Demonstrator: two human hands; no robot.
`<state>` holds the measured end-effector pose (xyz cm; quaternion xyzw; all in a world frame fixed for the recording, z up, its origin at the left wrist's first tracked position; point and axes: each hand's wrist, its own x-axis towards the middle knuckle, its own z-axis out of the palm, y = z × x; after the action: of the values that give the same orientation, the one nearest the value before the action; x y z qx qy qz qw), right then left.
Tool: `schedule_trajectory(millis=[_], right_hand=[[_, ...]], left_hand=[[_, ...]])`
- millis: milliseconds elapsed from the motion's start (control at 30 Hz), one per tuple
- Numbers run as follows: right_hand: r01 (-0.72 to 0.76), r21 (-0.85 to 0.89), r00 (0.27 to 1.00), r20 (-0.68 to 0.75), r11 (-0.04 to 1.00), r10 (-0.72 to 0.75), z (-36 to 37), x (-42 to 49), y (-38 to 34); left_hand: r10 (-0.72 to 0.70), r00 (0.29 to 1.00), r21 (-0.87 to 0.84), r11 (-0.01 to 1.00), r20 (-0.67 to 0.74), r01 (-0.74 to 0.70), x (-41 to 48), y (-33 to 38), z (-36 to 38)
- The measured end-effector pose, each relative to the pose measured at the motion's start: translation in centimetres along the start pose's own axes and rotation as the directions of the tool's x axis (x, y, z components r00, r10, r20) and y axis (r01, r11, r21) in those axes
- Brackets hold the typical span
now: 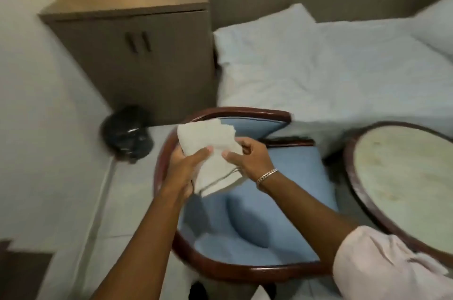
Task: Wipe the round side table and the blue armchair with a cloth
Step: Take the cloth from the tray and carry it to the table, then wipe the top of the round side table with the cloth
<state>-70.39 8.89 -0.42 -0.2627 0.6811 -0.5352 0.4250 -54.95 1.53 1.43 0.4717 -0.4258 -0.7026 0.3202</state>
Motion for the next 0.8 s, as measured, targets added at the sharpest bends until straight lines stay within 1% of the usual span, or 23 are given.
schedule_trajectory(millis=[100,167,267,300,367,433,533,600,700,733,767,800], right_hand=[[-0.013,-0.043,0.976,-0.219,0.999,0.004,-8.9,-0.7,2.5],[-0.043,-0.045,0.936,-0.352,0.998,0.025,-14.1,-1.5,4.1],[-0.119,-0.038,0.853,-0.515,0.992,0.083,-21.0,-3.1,6.8],[-0.139,-0.043,0.832,-0.547,0.989,0.093,-23.3,-3.5,7.7],[-0.182,-0.042,0.787,-0.605,0.982,0.12,-27.8,-4.1,9.6],[-0.226,-0.038,0.743,-0.653,0.974,0.147,-32.2,-4.7,11.3],[-0.286,-0.042,0.713,-0.677,0.957,0.183,-40.2,-4.3,14.4],[-0.344,-0.082,0.711,-0.673,0.935,0.202,-47.0,-3.4,17.5],[-0.435,-0.126,0.695,-0.677,0.892,0.243,-58.9,0.1,23.8],[-0.476,-0.194,0.707,-0.665,0.858,0.242,-62.1,1.3,25.5],[-0.541,-0.276,0.704,-0.666,0.795,0.248,-64.9,2.5,27.9],[-0.606,-0.383,0.7,-0.673,0.697,0.238,-67.1,3.5,30.3]], left_hand=[[-0.142,0.978,-0.048,0.987,0.15,0.151,1.1,-3.4,8.8],[-0.212,0.953,0.028,0.977,0.215,0.211,1.6,-6.0,13.7],[-0.26,0.917,0.219,0.955,0.304,0.198,2.1,-10.1,20.9],[-0.273,0.904,0.26,0.947,0.329,0.191,2.0,-11.4,23.4],[-0.288,0.896,0.343,0.924,0.337,0.168,1.7,-14.1,28.2],[-0.303,0.895,0.414,0.897,0.328,0.152,1.0,-16.4,33.1],[-0.34,0.882,0.495,0.856,0.325,0.148,0.5,-20.4,40.2],[-0.37,0.867,0.559,0.818,0.333,0.134,0.9,-23.7,45.0],[-0.369,0.87,0.609,0.786,0.326,0.106,2.8,-30.2,52.4],[-0.362,0.871,0.631,0.772,0.333,0.079,3.2,-32.2,54.3],[-0.354,0.875,0.68,0.732,0.331,0.039,3.8,-34.7,56.4],[-0.348,0.88,0.766,0.642,0.322,-0.026,4.4,-37.5,58.5]])
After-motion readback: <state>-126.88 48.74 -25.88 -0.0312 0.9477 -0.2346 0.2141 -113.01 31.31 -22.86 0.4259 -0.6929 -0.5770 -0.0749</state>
